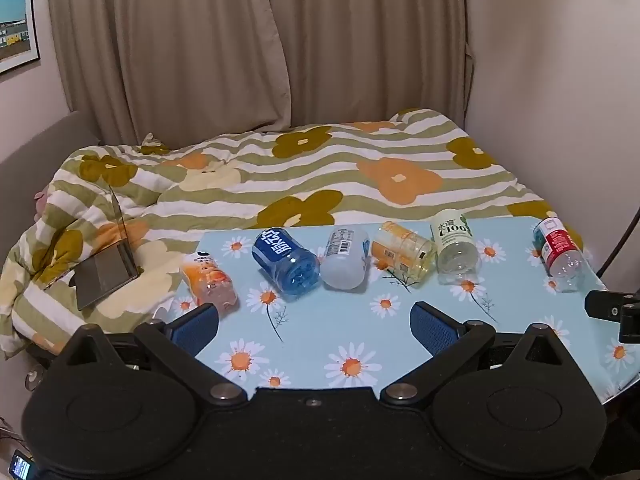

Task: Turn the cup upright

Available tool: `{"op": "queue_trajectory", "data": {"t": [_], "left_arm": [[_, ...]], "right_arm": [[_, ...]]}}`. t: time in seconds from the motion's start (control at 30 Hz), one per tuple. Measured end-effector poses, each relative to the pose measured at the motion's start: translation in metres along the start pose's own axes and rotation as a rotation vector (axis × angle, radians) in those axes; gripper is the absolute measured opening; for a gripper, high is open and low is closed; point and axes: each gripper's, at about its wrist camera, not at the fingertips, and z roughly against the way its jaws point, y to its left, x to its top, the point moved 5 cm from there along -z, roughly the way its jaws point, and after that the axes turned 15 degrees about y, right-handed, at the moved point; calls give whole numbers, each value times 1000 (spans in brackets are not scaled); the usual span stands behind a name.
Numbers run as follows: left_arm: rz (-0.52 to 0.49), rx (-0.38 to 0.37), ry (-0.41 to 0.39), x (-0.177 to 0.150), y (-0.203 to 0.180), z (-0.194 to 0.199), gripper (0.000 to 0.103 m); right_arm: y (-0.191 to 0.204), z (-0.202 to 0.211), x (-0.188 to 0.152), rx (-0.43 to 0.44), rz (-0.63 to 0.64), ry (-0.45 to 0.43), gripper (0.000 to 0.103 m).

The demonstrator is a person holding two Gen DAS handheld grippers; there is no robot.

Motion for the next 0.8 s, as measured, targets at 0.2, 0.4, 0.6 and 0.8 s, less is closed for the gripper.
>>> {"op": "queue_trajectory", "data": {"t": [0.2, 0.4, 0.6, 0.8], "left_arm": [[6, -20, -7, 1, 1, 4, 103], [10, -23, -19, 0, 0, 6, 103], [7, -24, -15, -1, -3, 4, 103], [0, -26, -15, 0, -5, 3, 103]], "right_arm": [[-1, 1, -1, -3, 6, -2, 103], [-4, 1, 0, -4, -1, 5, 103], [-4, 0, -3, -8, 3, 1, 103], [-6, 1, -3, -6, 0, 3, 103]]}}
